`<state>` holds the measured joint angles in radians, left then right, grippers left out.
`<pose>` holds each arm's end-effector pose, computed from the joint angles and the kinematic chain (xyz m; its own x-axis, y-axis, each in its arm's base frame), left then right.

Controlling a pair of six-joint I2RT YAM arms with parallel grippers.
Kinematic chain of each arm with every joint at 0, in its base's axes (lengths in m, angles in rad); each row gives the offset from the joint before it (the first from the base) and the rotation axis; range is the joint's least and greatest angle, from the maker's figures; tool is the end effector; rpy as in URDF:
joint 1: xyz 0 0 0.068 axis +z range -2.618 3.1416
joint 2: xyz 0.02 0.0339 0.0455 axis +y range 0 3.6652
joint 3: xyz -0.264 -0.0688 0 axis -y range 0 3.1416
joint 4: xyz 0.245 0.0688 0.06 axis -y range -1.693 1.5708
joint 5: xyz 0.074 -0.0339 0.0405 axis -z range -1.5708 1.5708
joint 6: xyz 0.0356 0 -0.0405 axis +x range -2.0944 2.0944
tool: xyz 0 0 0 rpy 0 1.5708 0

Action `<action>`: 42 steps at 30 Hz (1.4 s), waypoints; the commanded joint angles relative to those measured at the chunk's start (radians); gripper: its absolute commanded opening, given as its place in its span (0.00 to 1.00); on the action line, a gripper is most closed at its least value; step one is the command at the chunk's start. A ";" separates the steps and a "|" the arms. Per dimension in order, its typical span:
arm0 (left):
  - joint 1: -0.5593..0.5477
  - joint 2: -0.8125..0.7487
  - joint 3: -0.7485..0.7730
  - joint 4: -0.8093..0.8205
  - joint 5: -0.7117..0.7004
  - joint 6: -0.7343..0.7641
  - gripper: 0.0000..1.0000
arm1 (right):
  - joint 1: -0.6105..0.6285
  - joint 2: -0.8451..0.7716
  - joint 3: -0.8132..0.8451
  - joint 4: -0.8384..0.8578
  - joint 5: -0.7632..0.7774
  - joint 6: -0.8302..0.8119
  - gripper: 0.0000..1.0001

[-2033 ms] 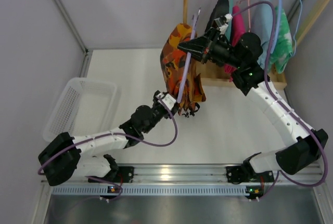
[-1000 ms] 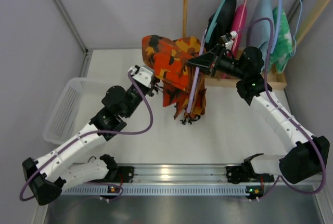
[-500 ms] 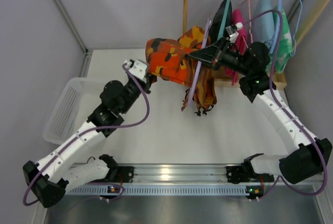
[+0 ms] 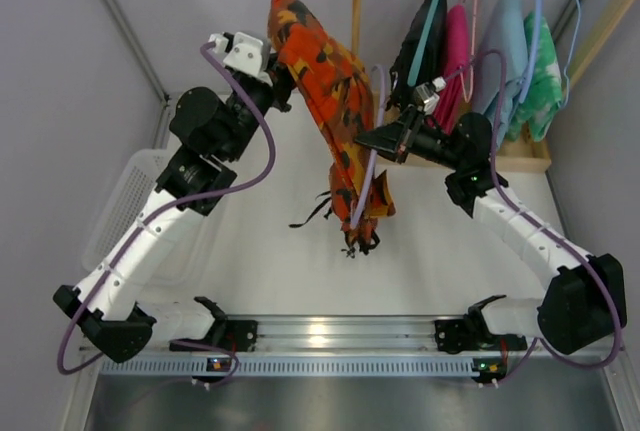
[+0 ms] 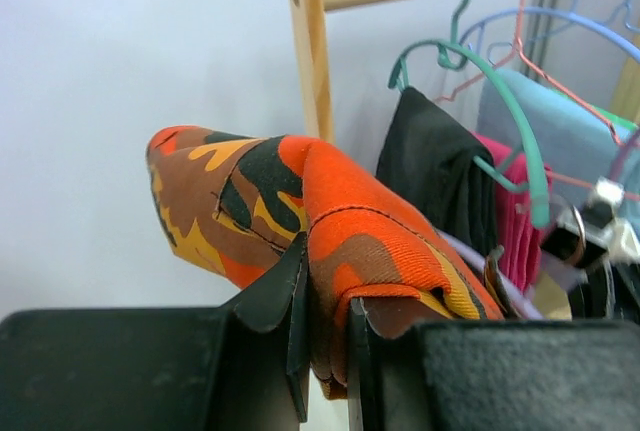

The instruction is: Remove the trousers from the hanger

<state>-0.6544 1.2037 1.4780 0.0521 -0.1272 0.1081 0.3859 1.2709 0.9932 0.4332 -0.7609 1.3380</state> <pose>0.1998 -0.1476 0.5191 0.3078 -0.1012 -0.9461 0.4780 0.8762 0.0618 0.2619 0.1329 0.3717 -0.8463 0.4168 -0.3318 -0.3481 0.0389 0.9366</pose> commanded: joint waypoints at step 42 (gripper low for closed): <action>0.421 0.131 0.496 0.376 -0.483 0.524 0.00 | 0.042 0.114 -0.225 0.167 -0.029 -0.132 0.00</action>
<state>-0.2924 1.3533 1.9041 0.2325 -0.6174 0.6064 0.4126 1.4223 0.7139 0.5377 -0.7738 1.2476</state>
